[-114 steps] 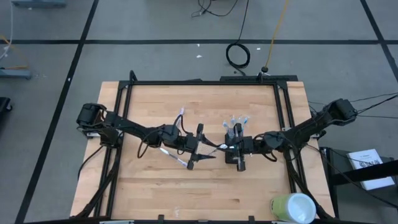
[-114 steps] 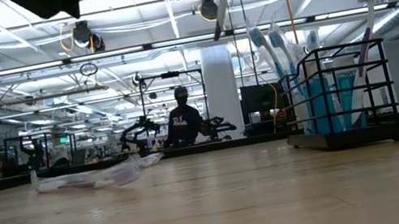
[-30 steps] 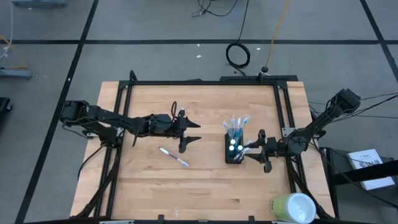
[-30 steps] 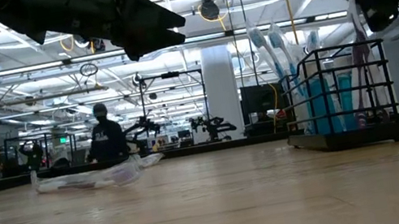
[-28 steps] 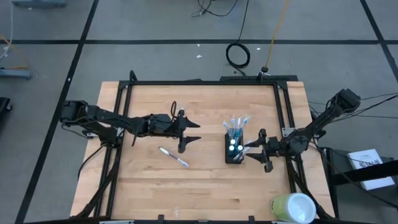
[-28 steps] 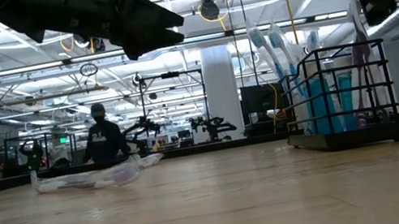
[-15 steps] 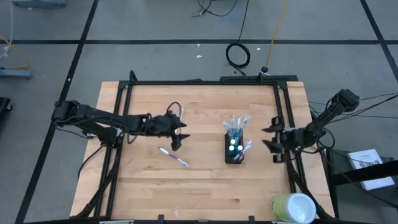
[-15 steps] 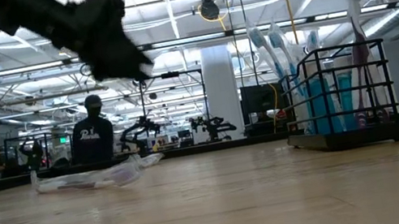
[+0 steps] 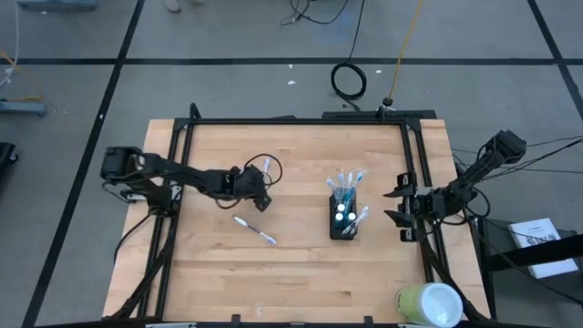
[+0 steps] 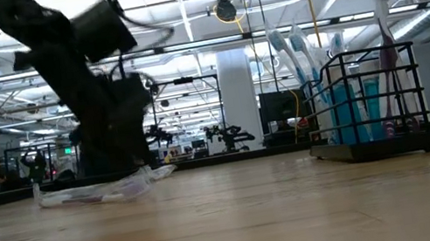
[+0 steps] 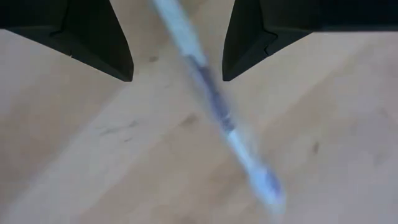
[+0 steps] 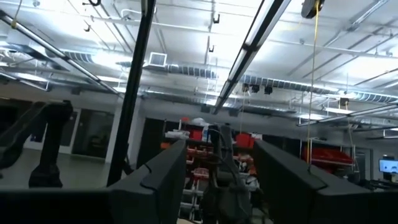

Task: Pick & Place toothbrushing station
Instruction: Put the purple toothbrush into the black organizer

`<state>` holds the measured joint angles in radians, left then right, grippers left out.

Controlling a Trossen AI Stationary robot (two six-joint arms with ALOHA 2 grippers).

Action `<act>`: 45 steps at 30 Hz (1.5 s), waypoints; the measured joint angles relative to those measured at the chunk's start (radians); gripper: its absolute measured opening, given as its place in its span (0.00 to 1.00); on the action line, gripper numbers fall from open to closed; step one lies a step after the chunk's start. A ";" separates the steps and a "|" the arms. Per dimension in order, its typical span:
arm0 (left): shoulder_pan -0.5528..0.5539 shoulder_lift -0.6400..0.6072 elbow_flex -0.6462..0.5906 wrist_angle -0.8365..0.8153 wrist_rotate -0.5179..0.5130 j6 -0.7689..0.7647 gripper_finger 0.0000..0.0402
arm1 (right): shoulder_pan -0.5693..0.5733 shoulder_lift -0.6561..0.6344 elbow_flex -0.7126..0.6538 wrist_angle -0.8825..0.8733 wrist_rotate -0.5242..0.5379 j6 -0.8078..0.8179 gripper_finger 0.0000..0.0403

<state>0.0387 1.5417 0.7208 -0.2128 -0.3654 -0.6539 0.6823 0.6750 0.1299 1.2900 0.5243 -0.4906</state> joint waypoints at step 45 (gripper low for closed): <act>-0.165 -0.106 0.006 0.659 0.170 0.599 0.05 | -0.021 0.094 0.078 -0.184 0.262 0.092 0.42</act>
<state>-0.1265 1.4360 0.7273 0.4463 -0.1950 -0.0550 0.6616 0.7694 0.2077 1.1057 0.7868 -0.3988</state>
